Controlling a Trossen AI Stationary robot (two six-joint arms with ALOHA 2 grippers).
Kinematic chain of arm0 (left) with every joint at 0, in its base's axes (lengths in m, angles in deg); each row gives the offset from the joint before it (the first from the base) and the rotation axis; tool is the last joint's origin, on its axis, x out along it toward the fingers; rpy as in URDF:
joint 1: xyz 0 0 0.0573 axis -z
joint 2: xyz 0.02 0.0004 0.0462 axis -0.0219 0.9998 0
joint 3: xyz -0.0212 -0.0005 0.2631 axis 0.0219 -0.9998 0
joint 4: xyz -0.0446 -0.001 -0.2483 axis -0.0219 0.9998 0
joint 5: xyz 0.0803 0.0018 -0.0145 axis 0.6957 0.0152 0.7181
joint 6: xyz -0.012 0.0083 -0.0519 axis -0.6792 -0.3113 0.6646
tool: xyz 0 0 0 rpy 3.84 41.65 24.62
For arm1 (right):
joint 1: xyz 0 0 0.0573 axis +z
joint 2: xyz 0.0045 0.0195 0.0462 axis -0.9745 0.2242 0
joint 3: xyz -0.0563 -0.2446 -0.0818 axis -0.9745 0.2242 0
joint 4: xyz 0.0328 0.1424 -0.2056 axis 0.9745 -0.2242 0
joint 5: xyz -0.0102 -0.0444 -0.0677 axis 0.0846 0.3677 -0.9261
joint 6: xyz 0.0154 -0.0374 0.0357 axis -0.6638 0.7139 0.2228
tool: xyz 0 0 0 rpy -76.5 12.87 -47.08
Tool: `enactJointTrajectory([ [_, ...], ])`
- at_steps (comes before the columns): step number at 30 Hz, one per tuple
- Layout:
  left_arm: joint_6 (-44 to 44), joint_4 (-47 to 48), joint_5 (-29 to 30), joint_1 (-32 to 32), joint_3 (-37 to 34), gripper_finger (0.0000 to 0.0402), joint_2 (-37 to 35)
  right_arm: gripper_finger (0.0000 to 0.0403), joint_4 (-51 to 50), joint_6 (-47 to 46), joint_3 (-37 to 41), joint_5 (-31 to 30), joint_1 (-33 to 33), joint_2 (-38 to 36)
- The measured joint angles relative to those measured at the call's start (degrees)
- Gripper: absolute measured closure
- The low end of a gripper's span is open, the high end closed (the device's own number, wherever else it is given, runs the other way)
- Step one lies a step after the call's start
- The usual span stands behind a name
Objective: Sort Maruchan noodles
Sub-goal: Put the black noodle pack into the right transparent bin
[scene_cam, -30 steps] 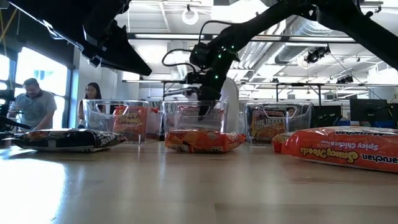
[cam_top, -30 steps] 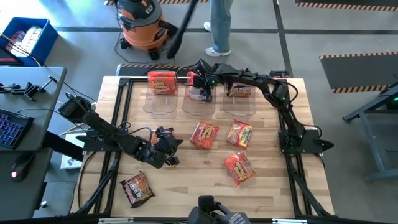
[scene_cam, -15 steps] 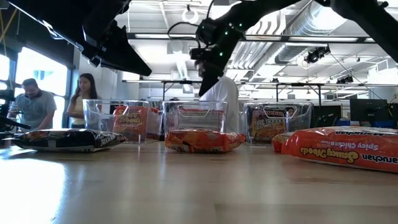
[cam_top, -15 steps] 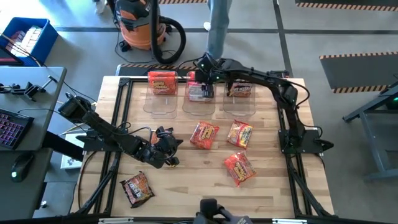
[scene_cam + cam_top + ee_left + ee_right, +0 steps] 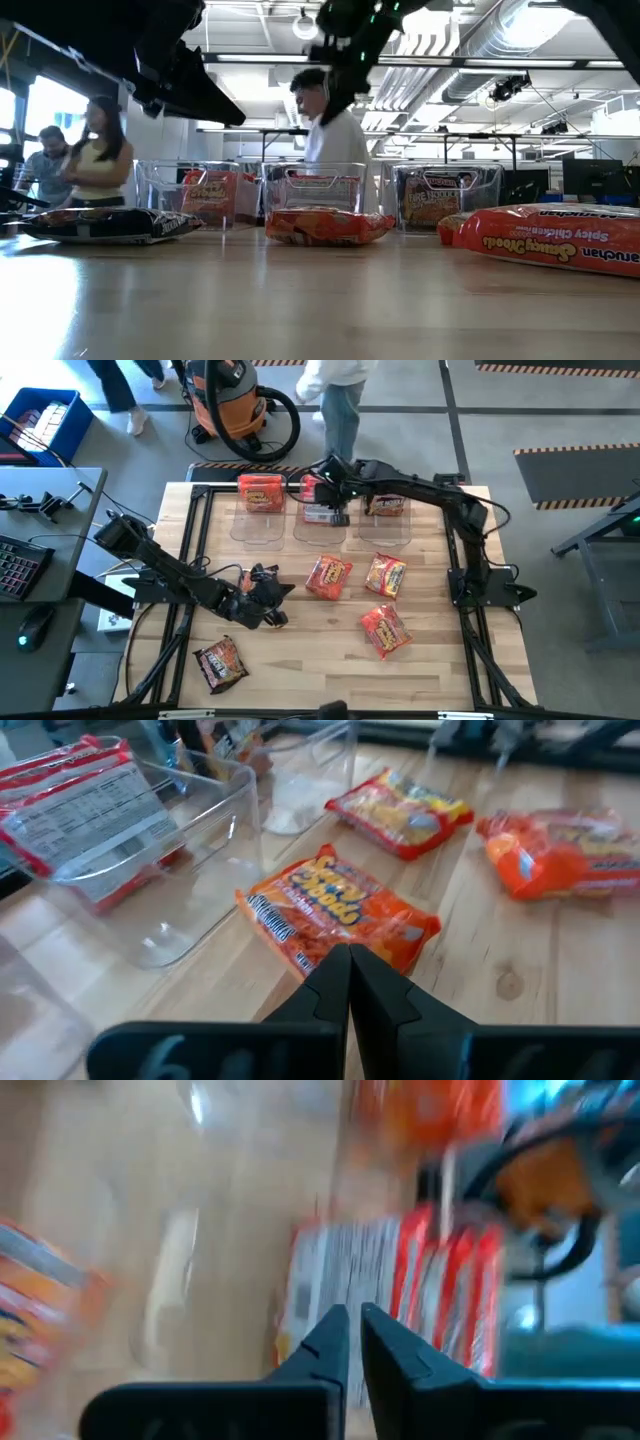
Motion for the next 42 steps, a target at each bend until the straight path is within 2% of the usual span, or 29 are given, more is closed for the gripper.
enactJointTrajectory([
  [1, -0.5, -4.0, -0.6, -0.1, -1.6, 0.0401, 0.0, 0.0389, 0.7, 0.0, 0.2, 1.1, 0.4, -1.5],
  [3, -1.7, -11.9, -3.1, -0.9, -5.4, 0.0401, 0.0, 0.0394, 3.1, -1.1, 3.5, 7.9, 0.0, -4.9],
  [5, -1.9, -18.8, -5.6, -1.6, -9.1, 0.0401, 0.0, 0.0400, 7.9, -2.9, 10.3, 12.5, -1.2, -8.9],
  [8, -3.1, -26.0, -7.6, -1.9, -12.5, 0.0401, 0.0, 0.0401, 20.1, -6.1, 25.4, 10.8, -2.2, -16.5],
  [14, -5.3, -26.6, -12.0, -1.9, -11.9, 0.0400, 0.0, 0.0402, 52.1, -16.9, 55.2, 11.5, -0.1, -32.4],
  [17, -6.0, -24.9, -14.3, -1.9, -10.1, 0.0393, 0.8, 0.0402, 67.3, -20.4, 67.5, 11.2, 2.2, -38.5],
  [20, -11.5, -24.4, -15.7, -1.9, -7.8, 0.0386, 3.1, 0.0402, 78.3, -24.3, 76.8, 12.0, 4.1, -42.8],
  [23, -17.8, -23.8, -15.2, -1.9, -4.3, 0.0393, 6.0, 0.0402, 83.4, -29.0, 81.8, 12.3, 5.5, -45.4],
  [25, -18.5, -18.7, -15.7, -2.2, -0.7, 0.0399, 7.3, 0.0402, 82.9, -32.3, 82.7, 13.0, 6.5, -46.6],
  [28, -14.6, -0.7, -15.4, -1.9, 6.4, 0.0393, 8.0, 0.0402, 79.1, -35.0, 82.6, 14.5, 7.9, -47.8],
  [31, -8.3, 19.2, -13.5, 0.0, 13.9, 0.0372, 8.1, 0.0402, 78.4, -34.2, 82.4, 14.2, 9.7, -47.8],
  [33, -3.3, 28.8, -13.7, 1.2, 18.1, 0.0355, 8.0, 0.0402, 78.3, -32.7, 82.4, 12.9, 11.0, -47.8],
  [37, 6.5, 40.6, -16.0, 3.6, 22.1, 0.0316, 8.0, 0.0402, 78.1, -31.2, 82.4, 10.7, 13.3, -47.8],
  [42, 14.9, 49.8, -17.6, 5.7, 21.7, 0.0274, 9.1, 0.0402, 78.1, -30.5, 82.4, 10.7, 15.7, -47.8],
])
